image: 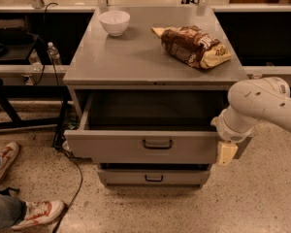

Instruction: Open top drawer

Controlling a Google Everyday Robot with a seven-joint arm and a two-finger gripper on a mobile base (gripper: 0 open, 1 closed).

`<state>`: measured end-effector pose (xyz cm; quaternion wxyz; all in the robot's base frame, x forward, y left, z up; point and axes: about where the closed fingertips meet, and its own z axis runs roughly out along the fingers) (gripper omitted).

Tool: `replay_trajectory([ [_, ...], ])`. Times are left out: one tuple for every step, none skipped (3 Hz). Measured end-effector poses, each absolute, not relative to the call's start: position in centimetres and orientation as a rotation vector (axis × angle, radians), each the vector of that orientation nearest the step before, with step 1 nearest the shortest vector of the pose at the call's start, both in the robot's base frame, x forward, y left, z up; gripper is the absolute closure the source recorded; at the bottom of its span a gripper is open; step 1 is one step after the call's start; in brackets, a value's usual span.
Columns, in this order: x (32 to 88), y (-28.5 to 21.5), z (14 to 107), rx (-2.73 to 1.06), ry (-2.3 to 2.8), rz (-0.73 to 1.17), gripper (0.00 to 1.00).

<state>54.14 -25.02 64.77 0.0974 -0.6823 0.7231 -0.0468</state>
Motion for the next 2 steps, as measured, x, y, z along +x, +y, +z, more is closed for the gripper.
replay_trajectory([
  [52.9, -25.3, 64.2, -1.984, 2.168, -0.079, 0.41],
  [50.8, -25.4, 64.8, -1.952, 2.196, -0.042, 0.65],
])
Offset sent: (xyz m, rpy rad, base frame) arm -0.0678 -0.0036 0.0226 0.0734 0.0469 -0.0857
